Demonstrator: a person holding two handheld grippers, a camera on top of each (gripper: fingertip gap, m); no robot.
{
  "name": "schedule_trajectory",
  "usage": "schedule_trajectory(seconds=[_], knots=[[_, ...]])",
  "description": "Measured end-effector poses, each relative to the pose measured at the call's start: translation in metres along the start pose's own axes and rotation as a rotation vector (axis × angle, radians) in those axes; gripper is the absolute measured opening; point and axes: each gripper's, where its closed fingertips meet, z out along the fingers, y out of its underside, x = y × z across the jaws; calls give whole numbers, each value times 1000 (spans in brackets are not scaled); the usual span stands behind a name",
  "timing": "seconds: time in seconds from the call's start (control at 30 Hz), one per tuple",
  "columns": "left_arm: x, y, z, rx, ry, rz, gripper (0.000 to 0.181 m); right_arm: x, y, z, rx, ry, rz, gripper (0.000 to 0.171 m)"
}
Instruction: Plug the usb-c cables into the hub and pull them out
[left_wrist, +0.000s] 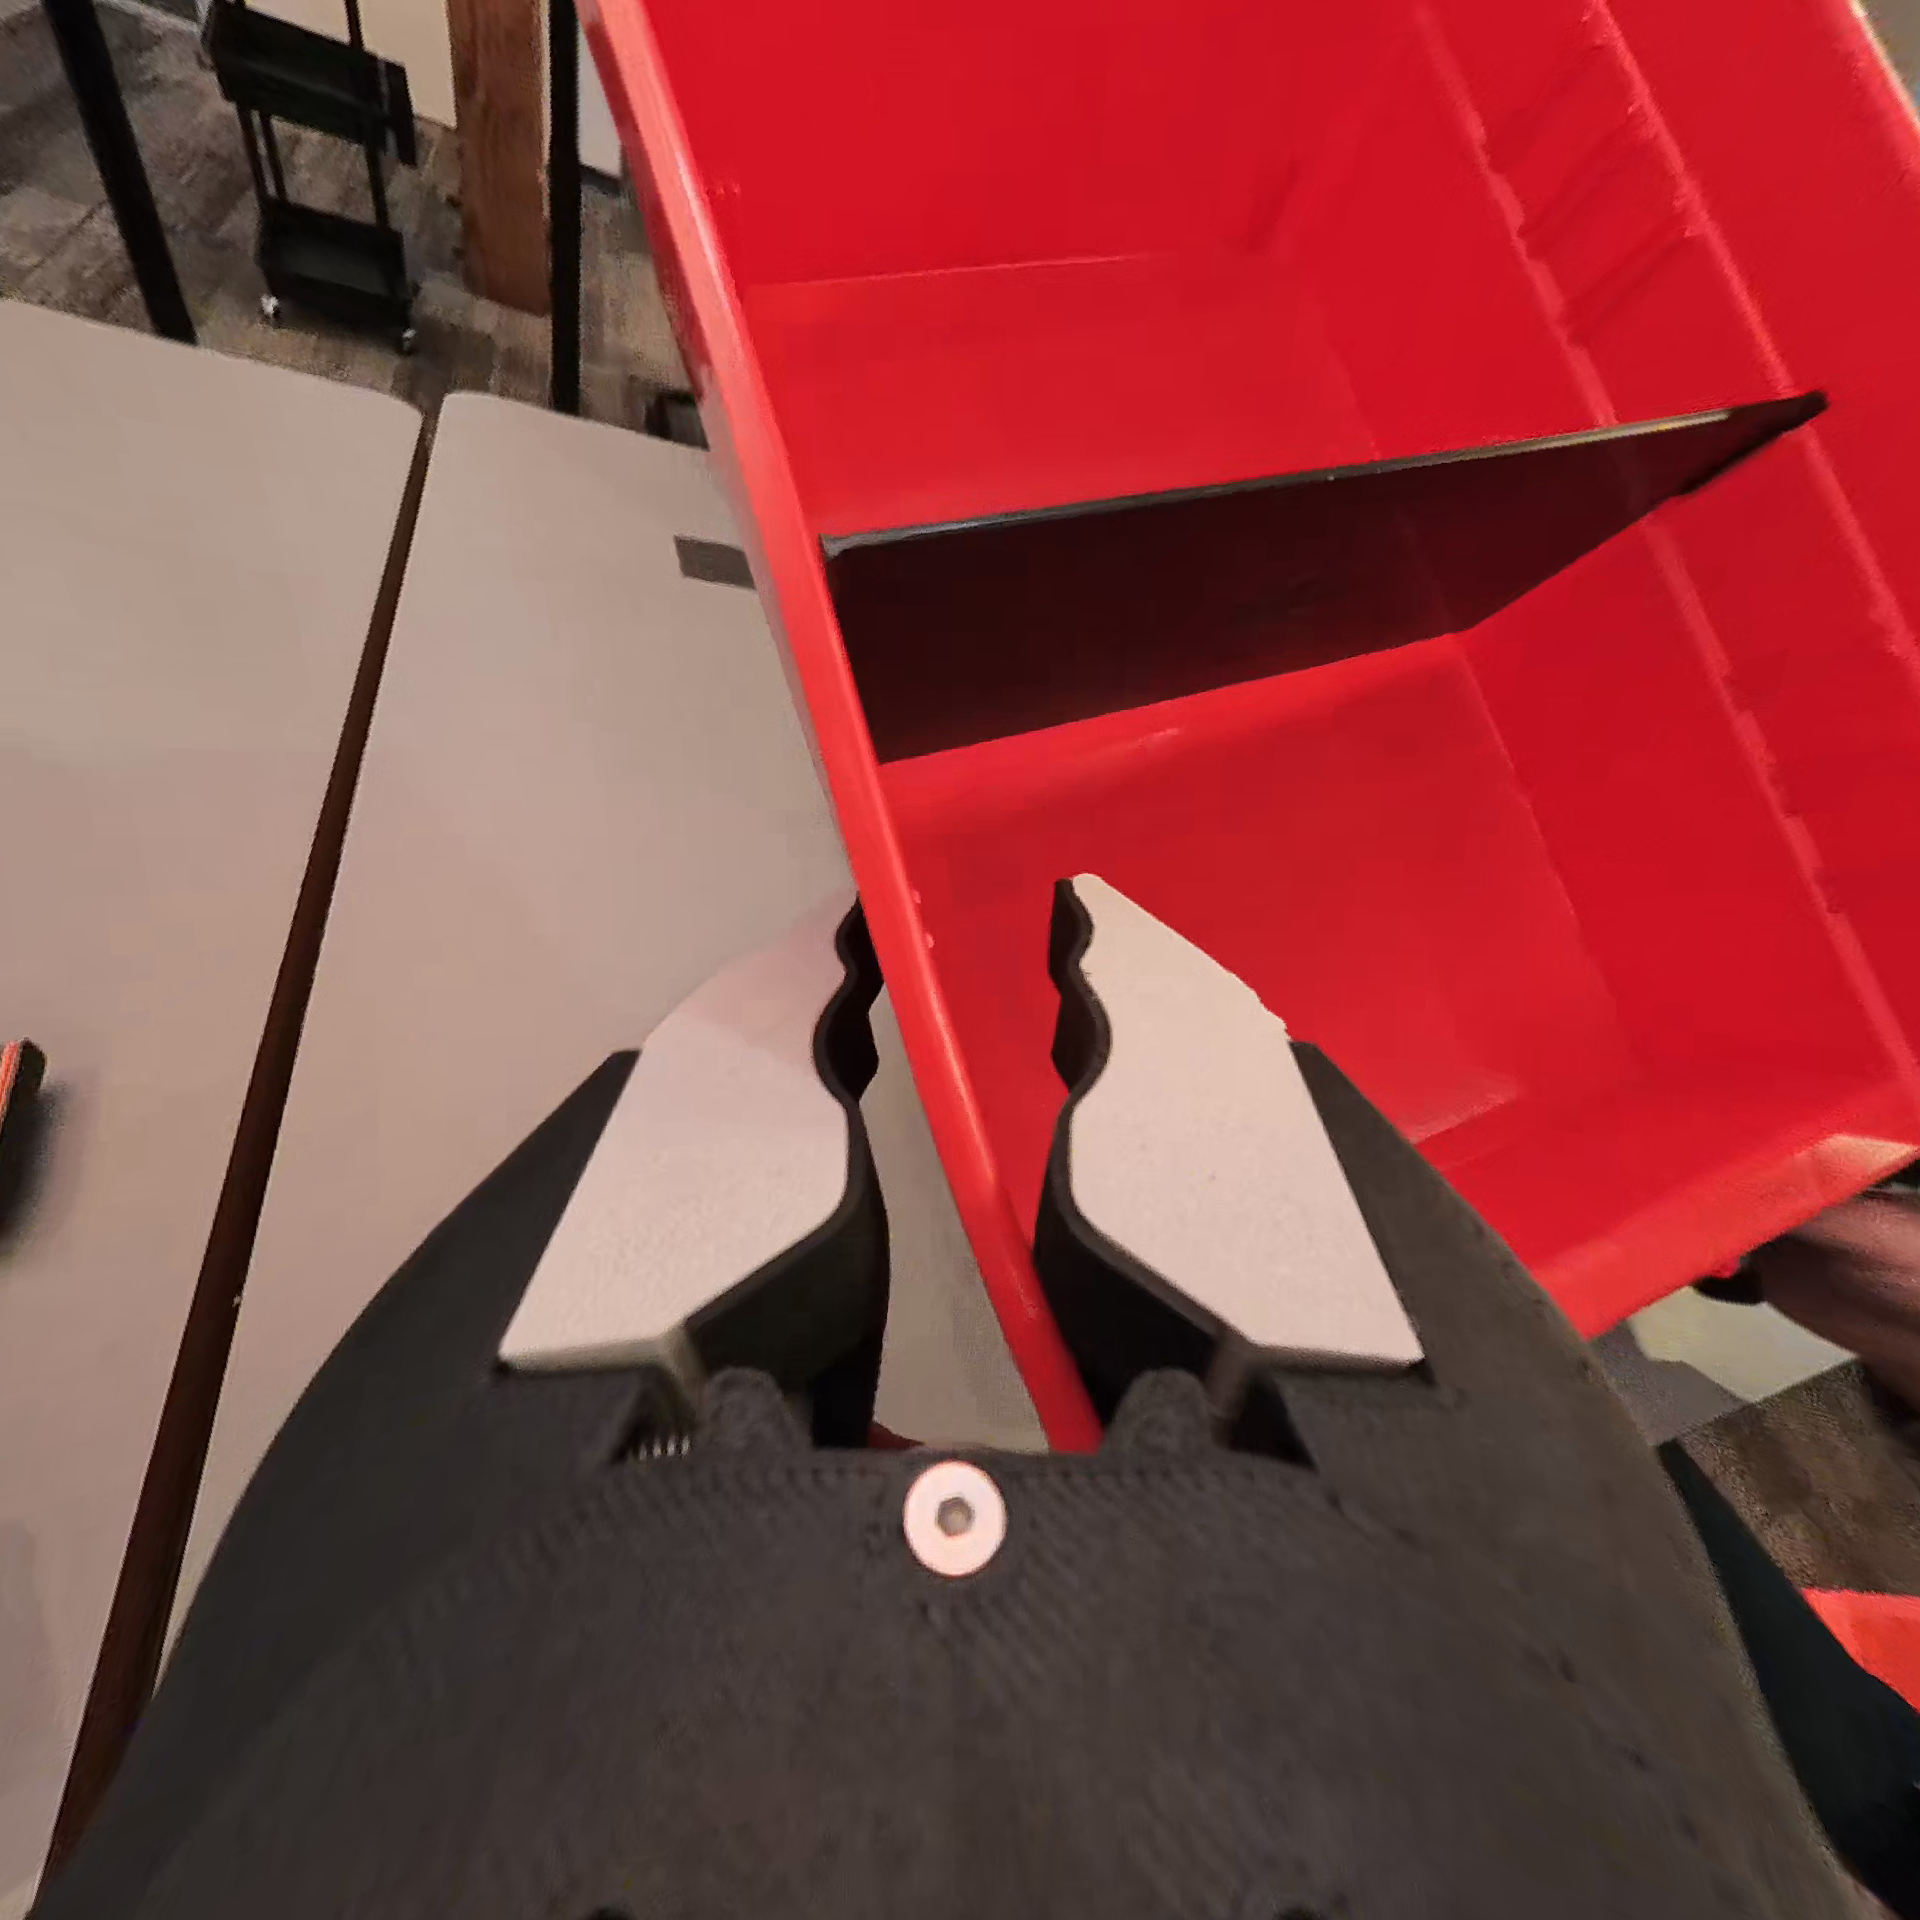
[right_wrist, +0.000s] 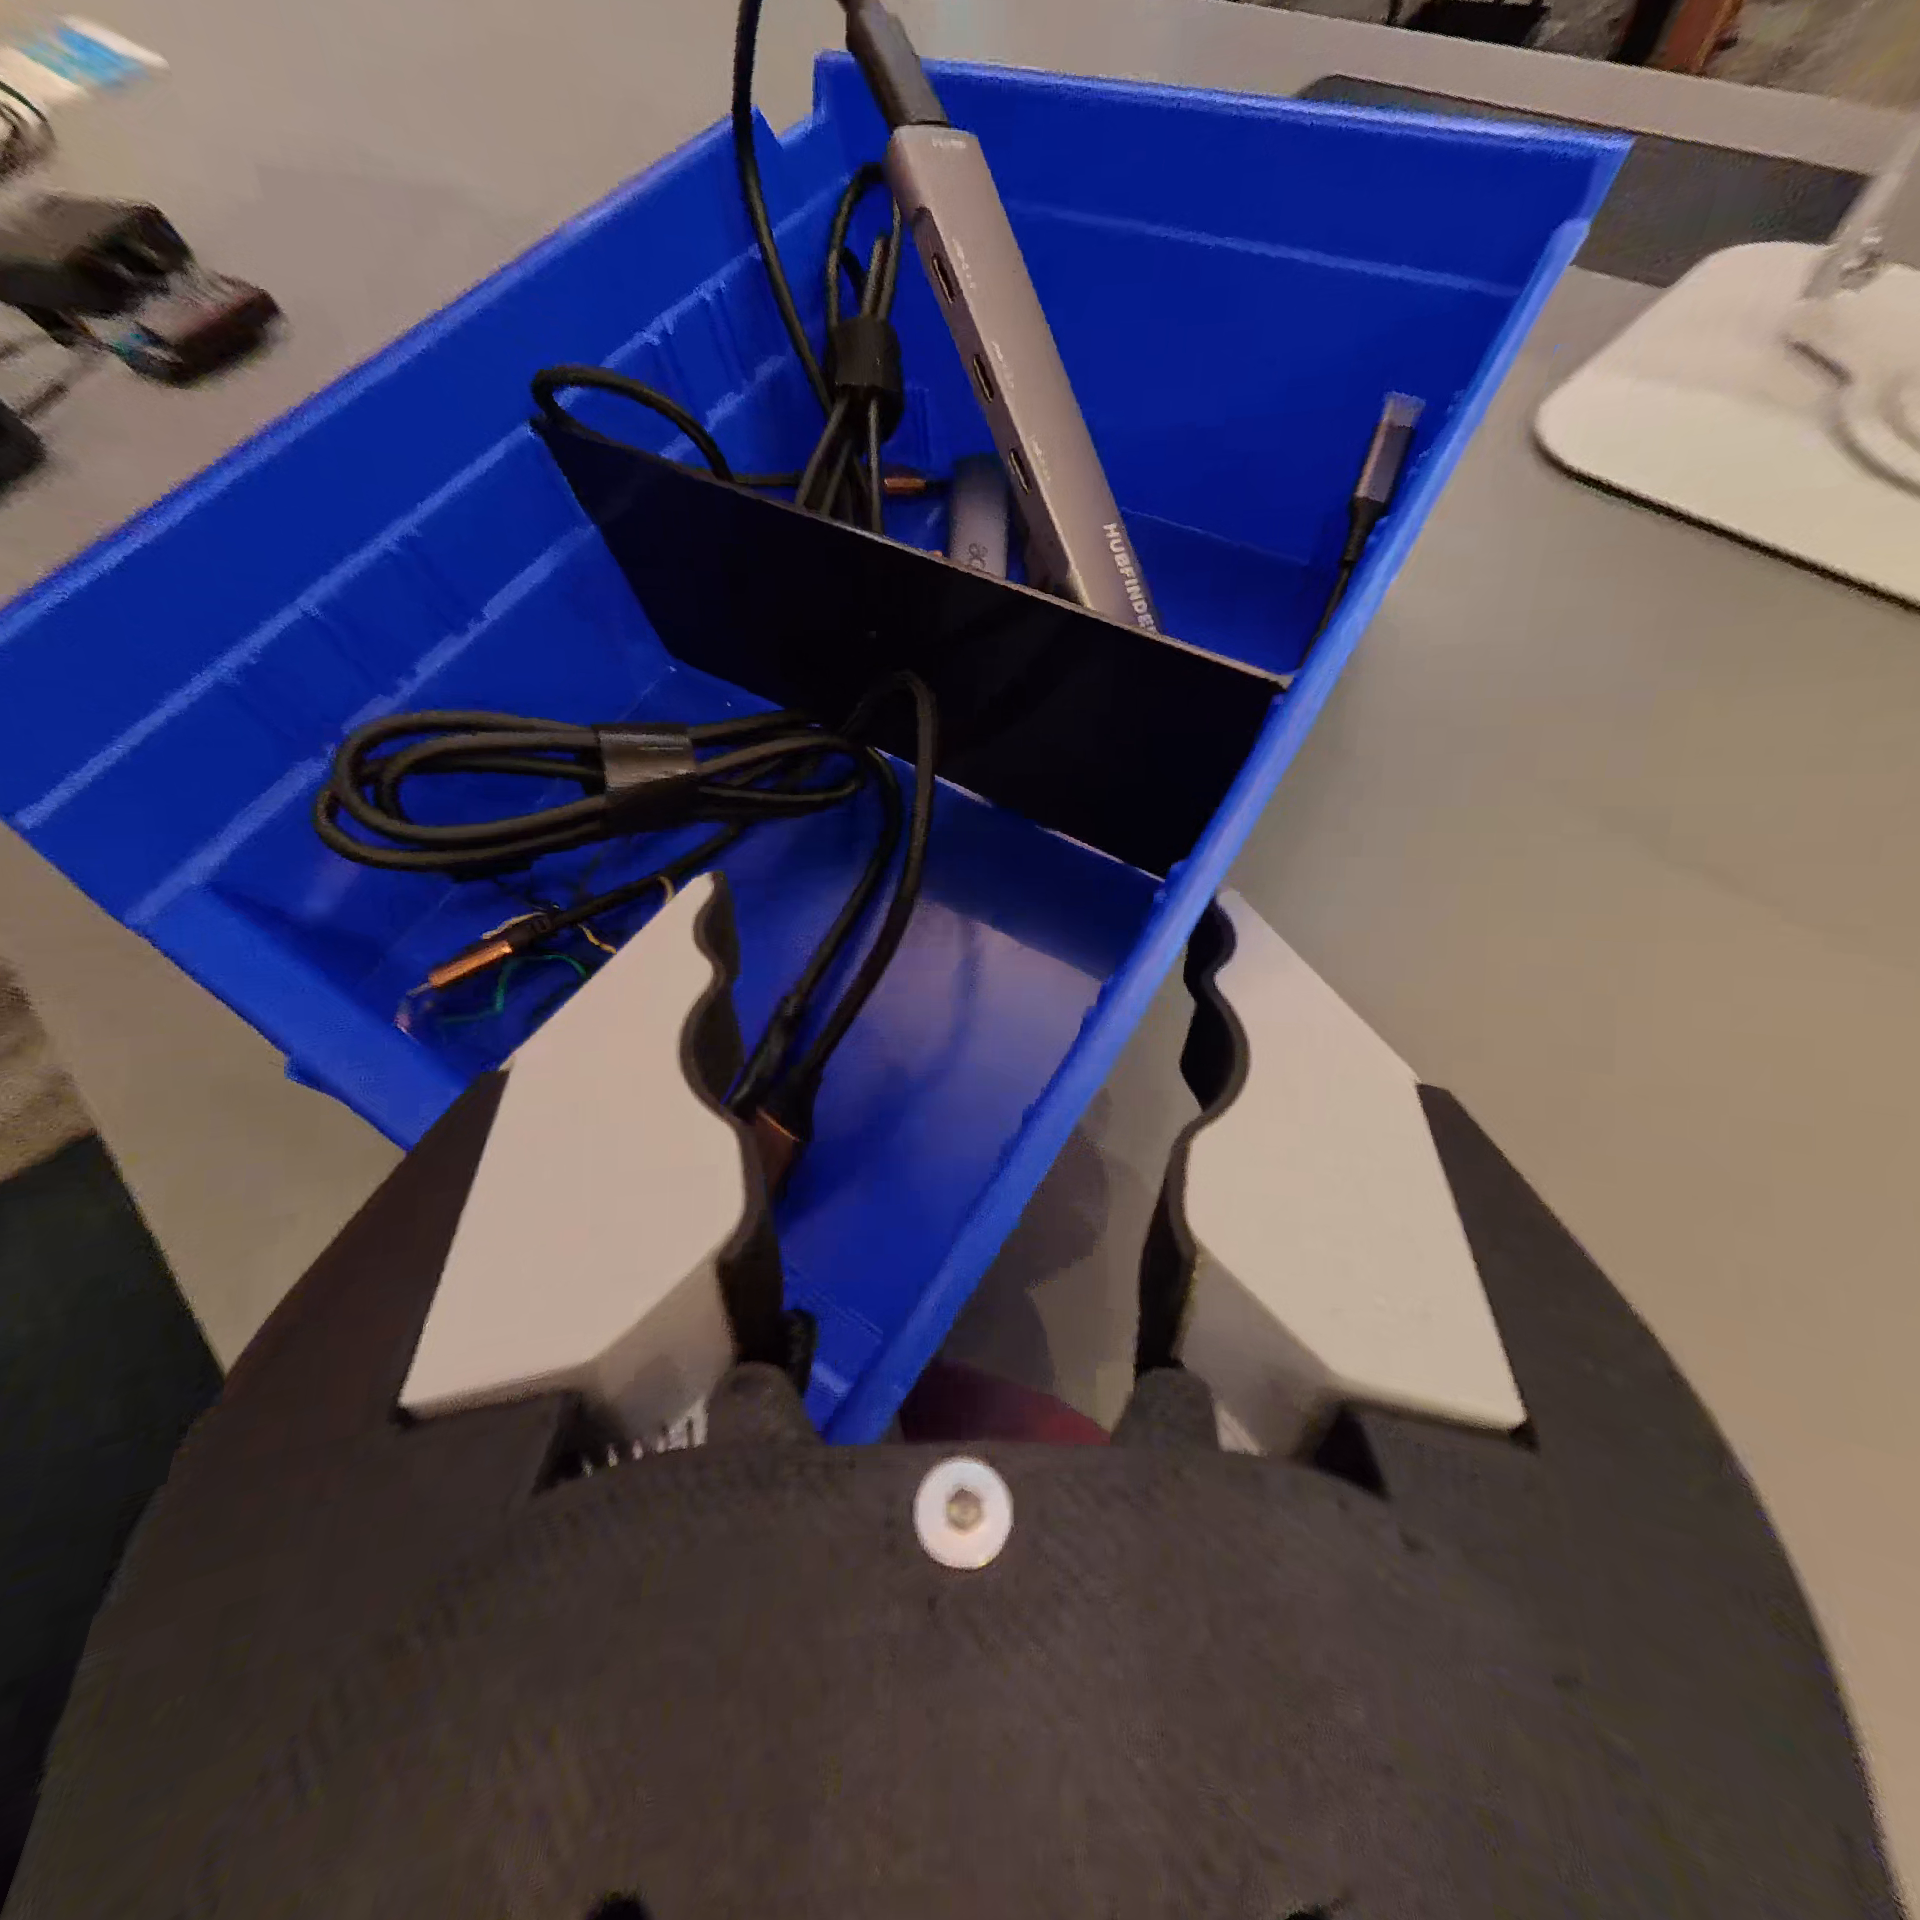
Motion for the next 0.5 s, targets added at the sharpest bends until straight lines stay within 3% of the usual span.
schedule_trajectory(seconds=[0.37, 0.5], knots=[[23, -29, -14, 69, 28, 44, 32, -90, -32, 55, 63, -207, 122, 106], [38, -40, -19, 100, 50, 71, 32, -130, -41, 70, 51, -361, 138, 110]])
